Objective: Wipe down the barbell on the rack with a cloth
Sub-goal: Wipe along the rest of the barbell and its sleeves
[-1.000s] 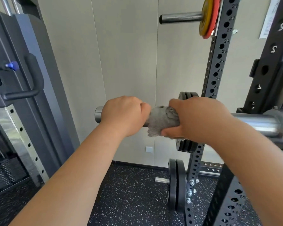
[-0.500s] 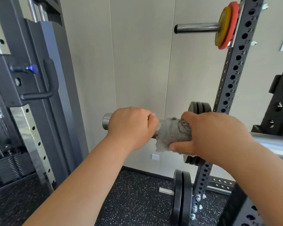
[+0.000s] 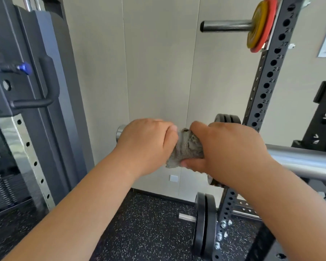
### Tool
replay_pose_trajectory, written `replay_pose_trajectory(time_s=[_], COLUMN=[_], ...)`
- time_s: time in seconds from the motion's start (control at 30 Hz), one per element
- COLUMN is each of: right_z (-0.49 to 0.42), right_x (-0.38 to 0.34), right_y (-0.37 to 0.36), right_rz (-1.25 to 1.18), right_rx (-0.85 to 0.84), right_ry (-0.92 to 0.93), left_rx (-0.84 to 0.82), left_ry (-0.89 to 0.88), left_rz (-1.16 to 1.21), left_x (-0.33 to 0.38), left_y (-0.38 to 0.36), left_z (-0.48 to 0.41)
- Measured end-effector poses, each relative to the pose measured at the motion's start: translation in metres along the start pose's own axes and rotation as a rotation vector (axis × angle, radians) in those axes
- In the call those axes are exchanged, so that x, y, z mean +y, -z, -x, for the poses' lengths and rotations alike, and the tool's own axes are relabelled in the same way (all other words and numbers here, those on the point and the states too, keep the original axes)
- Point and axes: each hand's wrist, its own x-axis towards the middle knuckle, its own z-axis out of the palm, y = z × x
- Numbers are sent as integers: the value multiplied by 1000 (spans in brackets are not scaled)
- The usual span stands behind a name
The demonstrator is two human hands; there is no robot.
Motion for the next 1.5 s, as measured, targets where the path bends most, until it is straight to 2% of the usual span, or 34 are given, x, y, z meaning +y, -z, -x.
replay_pose_trajectory(time_s=[0.13, 0.27, 0.37, 0.5, 0.6, 0.67, 0.8, 0.9, 0.97, 1.03, 1.1, 1.17, 1.27, 1.3, 1.33, 1.43, 1.5], right_z=[-19, -42, -39, -32, -43, -55, -59, -46, -41, -49, -63, -76, -77, -74, -69, -53, -52], right_x=[-23, -74, -84, -70, -88, -107, -135, -128, -119, -118, -123, -138, -148, -146, -140, -118, -111], right_y=[13, -15, -22, 4, 9, -1, -33, -38, -23, -1, 8, 2, -18, -20, -20, 1, 10], right_rz=[4, 76, 88, 31, 82, 95, 105, 69, 74, 94, 101, 107, 91, 78, 65, 26, 44], right_rx=[-93, 146, 217, -3, -60, 19, 309, 387, 287, 50, -89, -63, 216, 263, 223, -47, -84], right_ry=[-55, 55, 72, -94, -157, -137, -60, -26, -84, -180, -223, -183, -35, -9, -22, -187, -271], left_rx=[147, 196, 176, 82, 21, -10, -55, -51, -64, -101, -124, -111, -77, -68, -53, -52, -54], left_ry=[-95, -5, -4, -75, -110, -117, -141, -155, -169, -176, -172, -176, -185, -193, -203, -222, -231], left_rz=[-14, -41, -27, 29, 100, 163, 289, 317, 307, 308, 329, 366, 407, 414, 415, 424, 446], left_x=[-27, -64, -94, -124, -129, -129, -132, -135, -138, -140, -141, -140, -138, -137, -137, -138, -138], left_y=[13, 19, 18, 15, 12, 11, 9, 11, 12, 12, 11, 13, 12, 11, 8, 2, 2], left_z=[20, 38, 55, 66, 67, 67, 66, 67, 69, 69, 67, 65, 68, 72, 75, 83, 83])
